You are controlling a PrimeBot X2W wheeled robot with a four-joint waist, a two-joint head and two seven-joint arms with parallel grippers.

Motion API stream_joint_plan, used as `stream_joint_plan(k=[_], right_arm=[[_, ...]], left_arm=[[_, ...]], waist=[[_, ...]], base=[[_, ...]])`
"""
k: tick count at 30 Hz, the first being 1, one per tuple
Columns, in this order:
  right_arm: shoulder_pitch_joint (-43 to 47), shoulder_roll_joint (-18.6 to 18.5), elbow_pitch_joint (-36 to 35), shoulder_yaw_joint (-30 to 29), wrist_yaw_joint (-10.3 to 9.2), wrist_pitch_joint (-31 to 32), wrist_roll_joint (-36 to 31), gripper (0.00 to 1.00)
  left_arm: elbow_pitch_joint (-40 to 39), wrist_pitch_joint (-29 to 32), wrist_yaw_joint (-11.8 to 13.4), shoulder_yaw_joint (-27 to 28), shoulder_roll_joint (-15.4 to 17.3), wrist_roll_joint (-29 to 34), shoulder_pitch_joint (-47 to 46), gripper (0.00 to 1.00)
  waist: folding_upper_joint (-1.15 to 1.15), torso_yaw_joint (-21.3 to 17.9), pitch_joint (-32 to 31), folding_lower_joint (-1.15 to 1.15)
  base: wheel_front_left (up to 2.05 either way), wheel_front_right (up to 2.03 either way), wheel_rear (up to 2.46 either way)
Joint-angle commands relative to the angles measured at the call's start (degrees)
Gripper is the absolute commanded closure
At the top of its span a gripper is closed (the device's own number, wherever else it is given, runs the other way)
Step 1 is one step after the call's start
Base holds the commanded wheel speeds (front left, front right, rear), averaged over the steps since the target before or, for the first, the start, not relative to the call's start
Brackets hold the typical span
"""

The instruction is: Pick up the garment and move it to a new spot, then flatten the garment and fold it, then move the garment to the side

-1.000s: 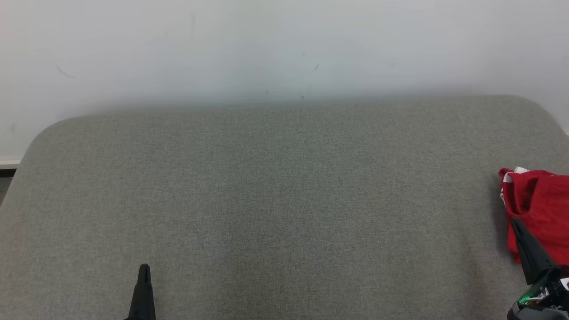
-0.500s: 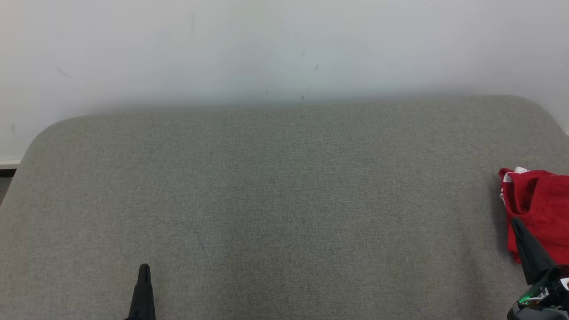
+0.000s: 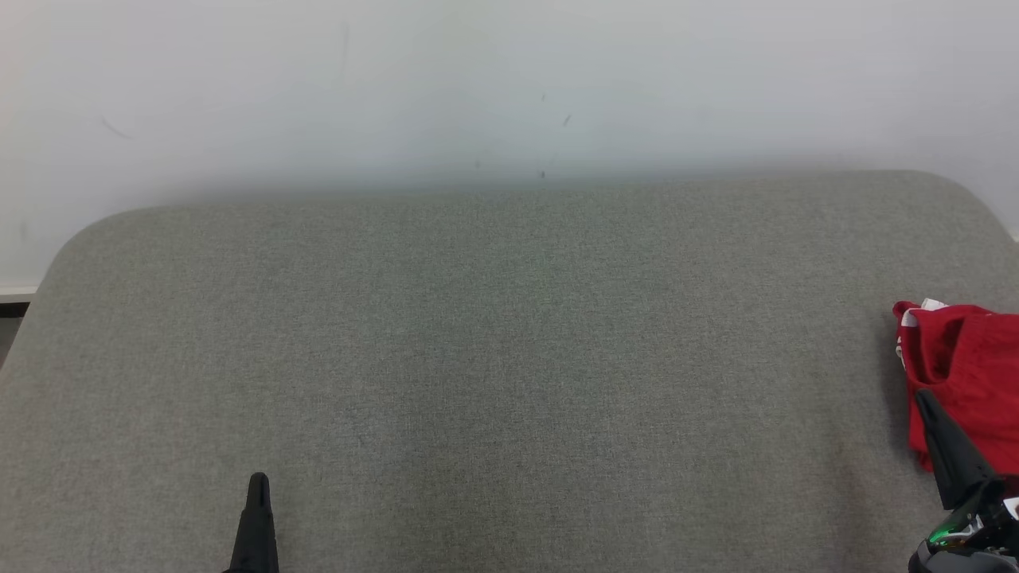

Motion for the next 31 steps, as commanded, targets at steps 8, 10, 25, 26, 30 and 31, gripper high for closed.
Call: stream_joint_plan(k=[8,10,25,26,30,31], right_arm=[[-0.6,-0.4,0.0,-0.2,0.0,0.2,0.3,1.0],[-0.6,-0.4,0.0,-0.2,0.0,0.2,0.3,1.0],[-0.6,-0.4,0.0,-0.2,0.0,0.2,0.3,1.0],[-0.6,-0.4,0.0,-0.2,0.0,0.2,0.3,1.0],[-0.6,-0.4,0.0,-0.2,0.0,0.2,0.3,1.0],[-0.6,-0.4,0.0,-0.2,0.0,0.2,0.3,1.0]], left_arm=[[-0.2,0.2,-0.2,0.2,0.2,-0.4,0.3,1.0],[-0.2,0.2,-0.2,0.2,0.2,-0.4,0.3,1.0],[-0.2,0.2,-0.2,0.2,0.2,-0.4,0.3,1.0],[-0.2,0.2,-0.2,0.2,0.2,-0.4,0.3,1.0],[-0.2,0.2,-0.2,0.2,0.2,-0.4,0.3,1.0],[-0.2,0.2,-0.2,0.2,0.2,-0.4,0.3,1.0]], waist=[[0.0,0.0,0.0,0.0],[0.0,0.0,0.0,0.0],[0.0,0.0,0.0,0.0],[0.0,0.0,0.0,0.0],[0.0,0.0,0.0,0.0],[0.0,0.0,0.0,0.0]], base=[[0.0,0.0,0.0],[0.0,0.0,0.0],[0.0,0.0,0.0],[0.0,0.0,0.0],[0.0,0.0,0.0],[0.0,0.0,0.0]])
